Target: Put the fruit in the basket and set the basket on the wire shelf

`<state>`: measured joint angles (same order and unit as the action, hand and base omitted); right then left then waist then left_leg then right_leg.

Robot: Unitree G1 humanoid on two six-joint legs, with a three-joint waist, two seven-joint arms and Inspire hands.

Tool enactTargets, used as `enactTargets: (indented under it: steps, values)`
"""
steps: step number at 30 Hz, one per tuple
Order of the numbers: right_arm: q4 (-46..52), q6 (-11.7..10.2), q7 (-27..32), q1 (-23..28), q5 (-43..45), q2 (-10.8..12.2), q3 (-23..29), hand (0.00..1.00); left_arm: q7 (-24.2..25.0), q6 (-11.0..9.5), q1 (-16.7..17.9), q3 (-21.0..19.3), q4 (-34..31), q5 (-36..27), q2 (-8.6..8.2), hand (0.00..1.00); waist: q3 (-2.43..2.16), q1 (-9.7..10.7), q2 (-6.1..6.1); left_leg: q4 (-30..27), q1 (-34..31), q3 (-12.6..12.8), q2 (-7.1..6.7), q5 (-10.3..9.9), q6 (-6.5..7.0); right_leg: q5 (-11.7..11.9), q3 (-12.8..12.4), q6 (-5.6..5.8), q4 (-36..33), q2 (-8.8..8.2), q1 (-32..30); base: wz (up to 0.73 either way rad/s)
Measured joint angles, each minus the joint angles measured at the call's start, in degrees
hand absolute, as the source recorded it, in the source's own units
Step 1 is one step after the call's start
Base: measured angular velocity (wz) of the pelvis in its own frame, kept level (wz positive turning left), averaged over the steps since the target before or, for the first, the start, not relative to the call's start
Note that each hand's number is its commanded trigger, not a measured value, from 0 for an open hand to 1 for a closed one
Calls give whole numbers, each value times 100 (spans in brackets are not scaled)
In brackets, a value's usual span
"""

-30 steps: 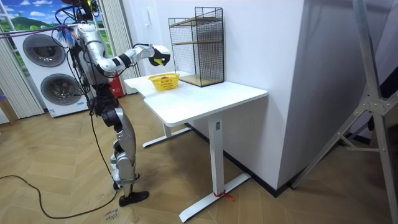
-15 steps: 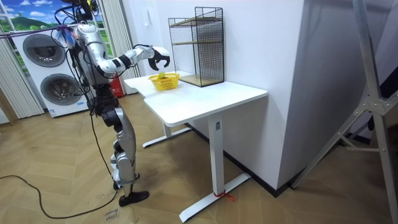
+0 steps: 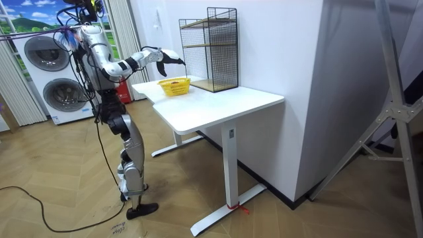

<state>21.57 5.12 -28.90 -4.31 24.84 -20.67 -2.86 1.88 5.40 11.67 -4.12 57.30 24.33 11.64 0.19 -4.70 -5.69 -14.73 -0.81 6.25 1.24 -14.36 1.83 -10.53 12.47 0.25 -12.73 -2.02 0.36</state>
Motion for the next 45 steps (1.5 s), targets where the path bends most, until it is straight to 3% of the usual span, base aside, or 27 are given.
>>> enactTargets:
  steps: [15, 20, 22, 26, 28, 32, 35, 37, 40, 45]
  values:
    - [-11, -9, 37, 61, -58, 122, 74, 0, -6, -35, 28, -30, 37, -12, -4, 0, 10, -8, 16, -1, 81, 9, -3, 0, 0, 0, -85, 0, 5, 7, 40, 0]
    - [-28, -18, 272, 189, -718, 238, 405, 0, -105, -141, 54, -52, 437, -690, -13, 0, 31, 44, 50, -21, 90, -2, 0, -5, 1, 0, -86, 1, 8, 12, 78, 2]
    - [-35, -30, 512, 244, -956, 359, 717, 0, -146, -177, 71, -228, 613, -965, -57, 0, 33, 119, 84, -50, 34, -59, -2, -6, 0, 0, -19, 1, 8, 4, 80, 14]
    - [-99, -102, 1038, 457, -1480, 360, 1089, 0, -186, -193, 250, -529, 684, -1636, -112, 0, 13, 129, 208, -88, 42, -49, 1, -6, 0, 1, -29, 0, -1, 2, 91, 2]
    - [-303, -272, 1432, 595, -1717, 351, 1343, 0, -417, -221, 326, -916, 686, -1830, -161, 0, -1, 160, 276, -58, 77, -69, -2, -6, 0, 1, -4, 0, 2, -4, 137, 5]
    - [-666, -270, 1960, 696, -1889, 351, 1676, 0, -757, -319, 380, -1317, 686, -2408, -174, 0, -11, 191, 399, -57, 115, -90, -11, -3, 1, 0, 37, -1, -3, -51, 192, 2]
    - [-734, -251, 2282, 887, -2032, 359, 1905, 0, -1067, -312, 366, -1839, 555, -2750, -195, 0, -36, 237, 457, -60, 106, -90, -19, 2, 4, -1, 48, 0, 5, -61, 191, 0]
    - [-742, -248, 2545, 934, -2150, 362, 2086, 0, -1447, -307, 383, -2279, 242, -2984, -201, 0, -26, 291, 483, -61, 105, -102, -26, 3, 6, -2, 49, 1, 4, -67, 193, 0]
    - [-825, -245, 2974, 1032, -2686, 363, 2256, 0, -2003, -313, 405, -2632, -349, -3310, -192, 0, -29, 259, 486, -38, 116, -108, -41, 10, 15, -5, 58, 7, -2, -81, 187, 0]
    - [-892, -128, 3490, 1329, -2578, 364, 2259, 0, -3019, -332, 363, -3156, -1489, -3798, -186, 0, -41, 204, 534, 35, 152, -98, -68, 30, 26, -7, 21, 14, -13, -73, 163, -4]
